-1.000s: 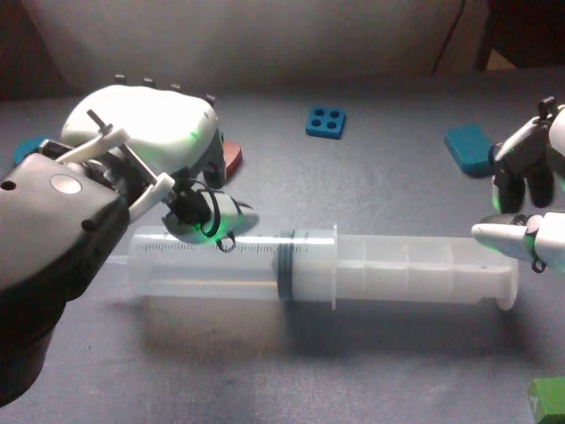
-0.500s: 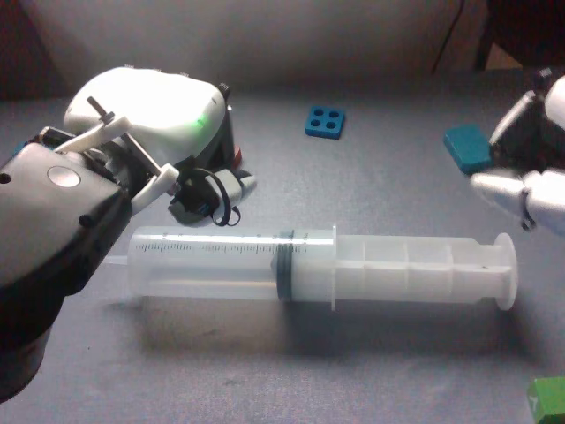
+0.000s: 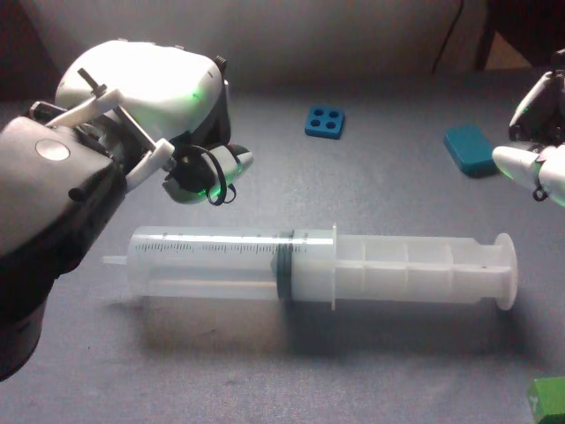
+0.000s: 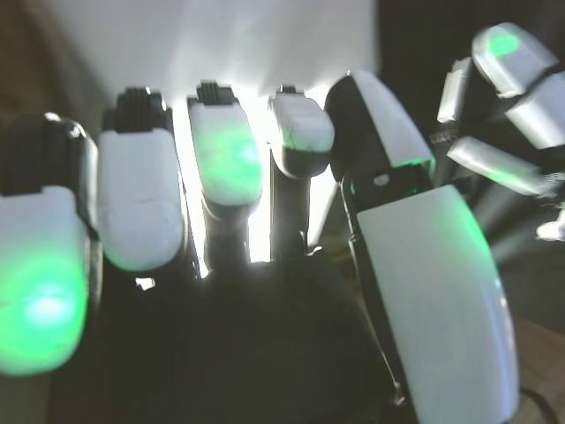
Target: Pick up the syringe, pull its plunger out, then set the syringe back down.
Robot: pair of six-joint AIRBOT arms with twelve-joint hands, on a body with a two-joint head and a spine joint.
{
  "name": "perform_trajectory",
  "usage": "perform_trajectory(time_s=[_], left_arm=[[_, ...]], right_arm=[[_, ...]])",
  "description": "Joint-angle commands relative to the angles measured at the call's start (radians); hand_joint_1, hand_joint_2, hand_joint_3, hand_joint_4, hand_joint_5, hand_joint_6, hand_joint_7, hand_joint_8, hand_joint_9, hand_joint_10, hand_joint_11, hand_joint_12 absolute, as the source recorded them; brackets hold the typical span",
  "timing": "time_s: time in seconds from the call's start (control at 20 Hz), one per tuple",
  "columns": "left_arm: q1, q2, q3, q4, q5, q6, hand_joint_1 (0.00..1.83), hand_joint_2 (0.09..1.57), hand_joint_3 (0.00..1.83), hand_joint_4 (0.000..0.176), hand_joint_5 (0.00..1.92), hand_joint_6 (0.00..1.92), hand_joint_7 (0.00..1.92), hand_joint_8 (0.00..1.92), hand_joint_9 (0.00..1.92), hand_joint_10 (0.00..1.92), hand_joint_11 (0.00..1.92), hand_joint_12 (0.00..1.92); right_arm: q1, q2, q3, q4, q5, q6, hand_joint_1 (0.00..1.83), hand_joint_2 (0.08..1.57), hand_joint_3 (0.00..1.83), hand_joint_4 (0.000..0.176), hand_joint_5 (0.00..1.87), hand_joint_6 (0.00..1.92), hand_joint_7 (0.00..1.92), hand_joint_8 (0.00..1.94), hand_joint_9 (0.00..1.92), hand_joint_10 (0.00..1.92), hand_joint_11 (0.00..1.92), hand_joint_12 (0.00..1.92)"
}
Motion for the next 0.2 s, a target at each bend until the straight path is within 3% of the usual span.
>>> perform_trajectory(time_s=[0.0,0.15], left_arm=[[-0.017,0.007,0.001,0.072,-0.049,0.004,0.71,1.36,0.0,0.176,1.35,1.92,1.48,1.92,1.6,1.92,1.62,1.92],[-0.022,0.015,0.001,0.072,-0.044,0.004,0.72,1.36,0.0,0.176,1.36,1.92,1.48,1.92,1.59,1.92,1.62,1.92]], right_arm=[[0.019,0.0,0.006,-0.043,0.042,0.002,0.66,1.42,0.0,0.176,1.21,1.92,1.41,1.94,1.57,1.92,1.74,1.92],[0.044,-0.005,0.024,0.009,-0.031,0.011,0.66,1.42,0.0,0.176,1.21,1.92,1.41,1.94,1.57,1.92,1.74,1.92]])
